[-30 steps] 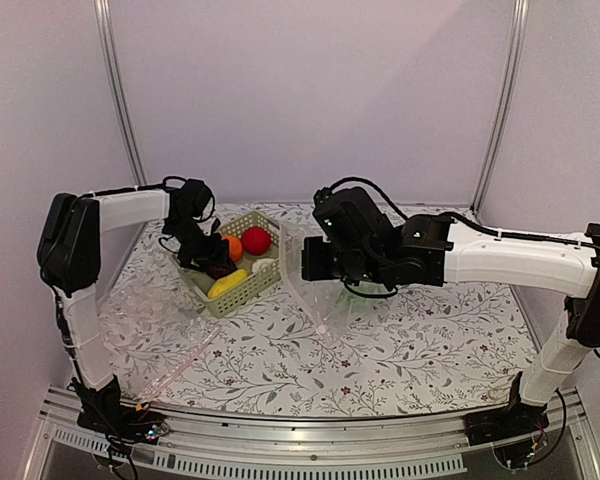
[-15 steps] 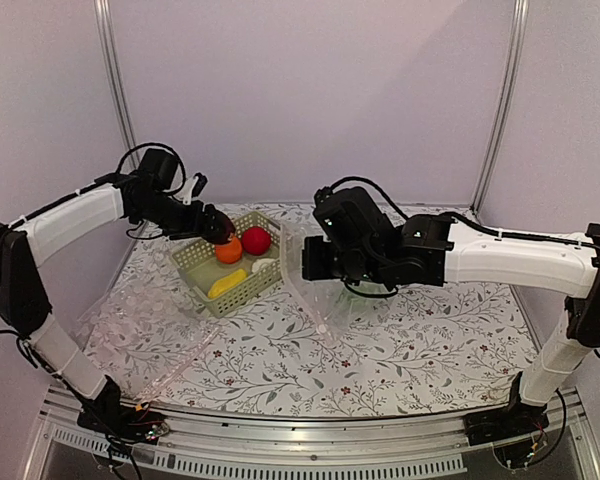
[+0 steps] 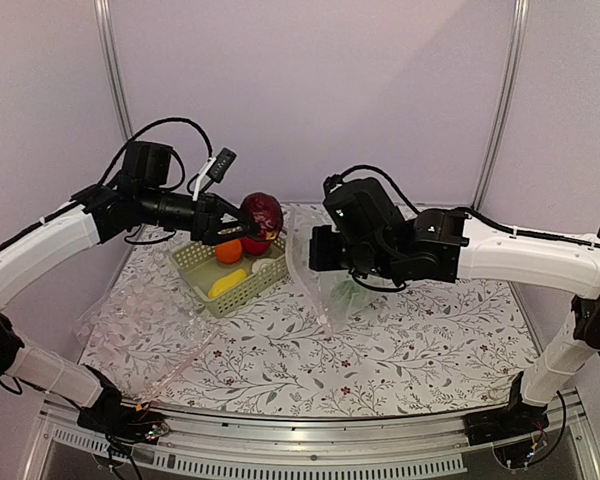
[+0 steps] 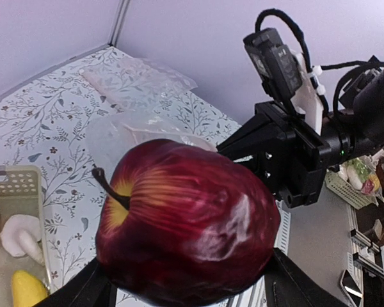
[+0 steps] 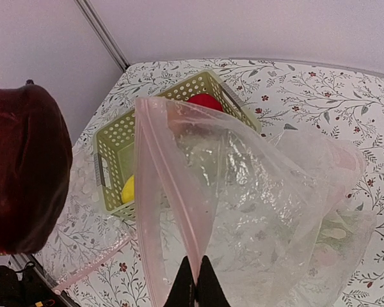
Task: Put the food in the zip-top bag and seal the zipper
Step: Place the fake fruit in the zipper food storage bag.
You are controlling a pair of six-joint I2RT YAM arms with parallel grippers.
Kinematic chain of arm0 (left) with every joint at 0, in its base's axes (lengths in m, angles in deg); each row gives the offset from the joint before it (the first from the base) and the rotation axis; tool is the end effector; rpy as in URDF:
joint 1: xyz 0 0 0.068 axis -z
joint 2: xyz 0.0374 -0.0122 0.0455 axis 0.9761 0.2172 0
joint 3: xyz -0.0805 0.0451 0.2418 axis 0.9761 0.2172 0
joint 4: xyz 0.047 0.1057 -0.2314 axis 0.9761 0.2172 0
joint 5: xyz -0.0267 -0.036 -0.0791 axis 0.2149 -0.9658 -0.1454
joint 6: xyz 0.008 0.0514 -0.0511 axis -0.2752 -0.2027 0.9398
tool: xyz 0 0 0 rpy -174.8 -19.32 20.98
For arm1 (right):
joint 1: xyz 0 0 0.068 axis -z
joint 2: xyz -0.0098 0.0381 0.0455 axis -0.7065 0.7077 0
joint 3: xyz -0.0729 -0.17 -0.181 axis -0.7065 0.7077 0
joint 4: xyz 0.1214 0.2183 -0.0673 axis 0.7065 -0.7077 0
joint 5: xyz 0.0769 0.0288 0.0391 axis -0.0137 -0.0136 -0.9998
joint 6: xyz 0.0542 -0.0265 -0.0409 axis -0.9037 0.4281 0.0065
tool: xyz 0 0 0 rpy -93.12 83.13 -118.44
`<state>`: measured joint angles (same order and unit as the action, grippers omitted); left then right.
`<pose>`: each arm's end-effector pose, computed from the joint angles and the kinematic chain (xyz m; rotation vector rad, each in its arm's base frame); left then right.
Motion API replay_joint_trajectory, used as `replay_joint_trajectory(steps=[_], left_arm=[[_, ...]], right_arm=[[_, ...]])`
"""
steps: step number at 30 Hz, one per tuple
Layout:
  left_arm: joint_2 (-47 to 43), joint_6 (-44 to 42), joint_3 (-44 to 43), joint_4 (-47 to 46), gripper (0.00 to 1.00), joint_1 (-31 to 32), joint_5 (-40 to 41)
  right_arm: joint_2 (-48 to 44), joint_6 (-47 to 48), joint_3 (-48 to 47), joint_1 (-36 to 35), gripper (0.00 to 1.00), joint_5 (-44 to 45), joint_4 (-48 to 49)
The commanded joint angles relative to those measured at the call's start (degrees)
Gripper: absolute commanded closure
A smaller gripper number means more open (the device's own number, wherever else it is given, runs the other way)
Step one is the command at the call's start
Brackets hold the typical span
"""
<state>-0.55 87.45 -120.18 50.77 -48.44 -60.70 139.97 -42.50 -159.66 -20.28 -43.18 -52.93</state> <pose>0.2487 -0.1847 0.3366 0.8472 1.9491 -1.1558 0.1884 0.3420 0.3079 -0.2623 2.1297 0.5495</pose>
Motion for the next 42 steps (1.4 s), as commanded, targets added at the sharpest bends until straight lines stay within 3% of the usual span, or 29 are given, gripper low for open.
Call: replay_joint_trajectory(steps=[1,8,22,42], left_arm=[[3.4,-2.4,-0.2,1.1,0.31,4.6,-6.0],[7.6,-4.2,-2.0,5.1,0.32,10.0,-3.6],[13.1,2.2,-2.9,4.8,0.32,10.2,10.2],[14.1,3.5,-2.8,3.9,0.13,10.2,9.0]], right_arm=[[-2.4,0.7,0.8,0.1,1.0,2.2,-0.9],[-2.5,1.3,0.3,0.2,1.0,1.4,0.0],[-1.7,2.5,0.4,0.0,1.0,-3.6,2.5],[-0.2,2.1,-0.3,0.0,1.0,-4.5,2.4]])
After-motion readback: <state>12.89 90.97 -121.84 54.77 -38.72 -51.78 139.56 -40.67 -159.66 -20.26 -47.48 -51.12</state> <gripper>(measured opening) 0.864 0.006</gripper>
